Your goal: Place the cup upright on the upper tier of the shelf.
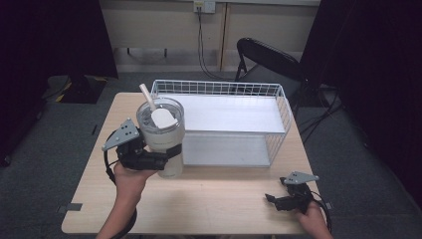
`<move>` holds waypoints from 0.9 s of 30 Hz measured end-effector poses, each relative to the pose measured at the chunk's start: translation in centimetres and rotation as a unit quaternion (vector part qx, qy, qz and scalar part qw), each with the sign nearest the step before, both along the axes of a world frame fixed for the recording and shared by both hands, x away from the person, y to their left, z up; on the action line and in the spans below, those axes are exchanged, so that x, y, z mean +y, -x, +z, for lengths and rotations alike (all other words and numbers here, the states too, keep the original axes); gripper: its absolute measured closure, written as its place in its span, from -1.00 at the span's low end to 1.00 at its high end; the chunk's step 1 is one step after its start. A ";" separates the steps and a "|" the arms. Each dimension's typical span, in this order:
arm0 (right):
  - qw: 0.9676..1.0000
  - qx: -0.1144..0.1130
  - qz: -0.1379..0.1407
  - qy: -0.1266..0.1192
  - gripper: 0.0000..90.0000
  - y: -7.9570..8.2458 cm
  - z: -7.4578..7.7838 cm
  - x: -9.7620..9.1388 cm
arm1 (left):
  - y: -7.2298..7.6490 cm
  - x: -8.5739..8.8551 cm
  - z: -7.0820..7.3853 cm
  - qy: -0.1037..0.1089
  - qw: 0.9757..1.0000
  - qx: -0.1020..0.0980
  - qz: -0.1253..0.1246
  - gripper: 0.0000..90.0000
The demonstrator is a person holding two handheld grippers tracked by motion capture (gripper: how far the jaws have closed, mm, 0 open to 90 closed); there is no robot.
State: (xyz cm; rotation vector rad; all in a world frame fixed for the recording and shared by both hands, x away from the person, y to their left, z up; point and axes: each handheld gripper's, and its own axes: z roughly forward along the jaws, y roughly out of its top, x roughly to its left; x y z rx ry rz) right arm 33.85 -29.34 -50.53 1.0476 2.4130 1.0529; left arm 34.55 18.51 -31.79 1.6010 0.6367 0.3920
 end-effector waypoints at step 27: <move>1.000 0.000 0.000 0.000 -0.76 0.0 0.0 0.0 | -2.1 -2.5 4.8 0.001 1.000 -0.005 -0.018 -0.84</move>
